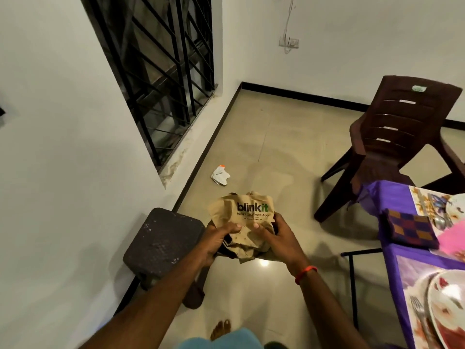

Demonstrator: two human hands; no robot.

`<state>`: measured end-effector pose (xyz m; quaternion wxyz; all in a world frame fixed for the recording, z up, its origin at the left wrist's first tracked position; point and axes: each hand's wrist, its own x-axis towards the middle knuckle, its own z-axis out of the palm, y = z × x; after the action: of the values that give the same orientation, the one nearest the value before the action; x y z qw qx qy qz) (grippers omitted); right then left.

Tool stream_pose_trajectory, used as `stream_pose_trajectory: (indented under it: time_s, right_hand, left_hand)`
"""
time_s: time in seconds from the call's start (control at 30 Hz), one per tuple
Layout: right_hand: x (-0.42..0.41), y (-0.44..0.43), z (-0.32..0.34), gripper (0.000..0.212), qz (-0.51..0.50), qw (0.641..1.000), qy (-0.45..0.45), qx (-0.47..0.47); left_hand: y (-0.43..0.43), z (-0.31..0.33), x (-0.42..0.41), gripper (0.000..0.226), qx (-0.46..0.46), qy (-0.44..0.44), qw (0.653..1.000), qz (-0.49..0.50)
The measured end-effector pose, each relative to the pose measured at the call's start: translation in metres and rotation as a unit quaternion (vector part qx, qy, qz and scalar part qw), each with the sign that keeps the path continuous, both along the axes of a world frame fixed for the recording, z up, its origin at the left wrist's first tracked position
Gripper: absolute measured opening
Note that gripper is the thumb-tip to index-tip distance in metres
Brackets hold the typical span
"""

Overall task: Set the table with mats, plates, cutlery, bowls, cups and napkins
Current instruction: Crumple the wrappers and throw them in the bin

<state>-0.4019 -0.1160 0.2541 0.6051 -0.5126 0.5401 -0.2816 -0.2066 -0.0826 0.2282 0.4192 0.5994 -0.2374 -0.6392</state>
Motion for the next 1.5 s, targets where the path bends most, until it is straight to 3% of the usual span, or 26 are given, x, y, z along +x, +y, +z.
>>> stream_pose_trajectory:
  time_s: [0.2, 0.33, 0.47, 0.6, 0.67, 0.73, 0.87, 1.03, 1.13, 1.27, 1.37, 1.5]
  right_hand:
    - [0.01, -0.065, -0.01, 0.041, 0.013, 0.998, 0.046, -0.039]
    - [0.023, -0.115, -0.012, 0.04, -0.009, 1.0, 0.019, -0.01]
    - [0.028, -0.184, -0.023, 0.055, -0.047, 0.999, 0.019, -0.001]
    - [0.023, -0.256, -0.027, 0.039, -0.046, 0.998, 0.043, -0.01]
    - [0.019, -0.291, -0.028, 0.028, -0.033, 0.997, 0.063, -0.033]
    - [0.018, -0.324, -0.031, 0.032, -0.017, 0.995, 0.076, -0.057]
    - [0.029, -0.369, -0.037, 0.027, 0.057, 0.989, 0.103, -0.088]
    - [0.053, -0.417, -0.041, 0.03, 0.153, 0.952, 0.215, -0.153]
    - [0.07, -0.444, -0.041, 0.03, 0.212, 0.93, 0.238, -0.182]
    - [0.093, -0.482, -0.044, 0.037, 0.204, 0.907, 0.266, -0.253]
    - [0.116, -0.525, -0.055, 0.05, 0.219, 0.908, 0.262, -0.24]
    - [0.145, -0.58, -0.079, 0.047, 0.254, 0.927, 0.214, -0.175]
  left_hand:
    - [-0.072, -0.005, 0.006, 0.04, 0.006, 0.006, 1.0, 0.017]
    - [-0.123, -0.011, 0.01, 0.053, 0.012, -0.014, 1.0, 0.011]
    - [-0.185, -0.015, 0.007, 0.032, 0.003, -0.033, 0.999, 0.006]
    - [-0.242, -0.014, -0.001, 0.053, 0.008, -0.02, 0.999, 0.031]
    - [-0.272, -0.015, -0.006, 0.061, 0.003, -0.002, 0.999, 0.052]
    - [-0.3, -0.017, -0.009, 0.07, -0.007, 0.016, 0.996, 0.085]
    - [-0.332, -0.017, -0.007, 0.06, -0.012, 0.045, 0.991, 0.126]
    - [-0.367, -0.019, 0.007, 0.082, -0.024, 0.031, 0.989, 0.142]
    - [-0.388, -0.028, 0.02, 0.075, -0.016, 0.046, 0.988, 0.147]
    - [-0.422, -0.044, 0.033, 0.072, 0.016, 0.073, 0.981, 0.181]
    - [-0.462, -0.058, 0.047, 0.067, 0.032, 0.064, 0.97, 0.231]
    - [-0.516, -0.075, 0.078, 0.058, 0.042, 0.031, 0.964, 0.26]
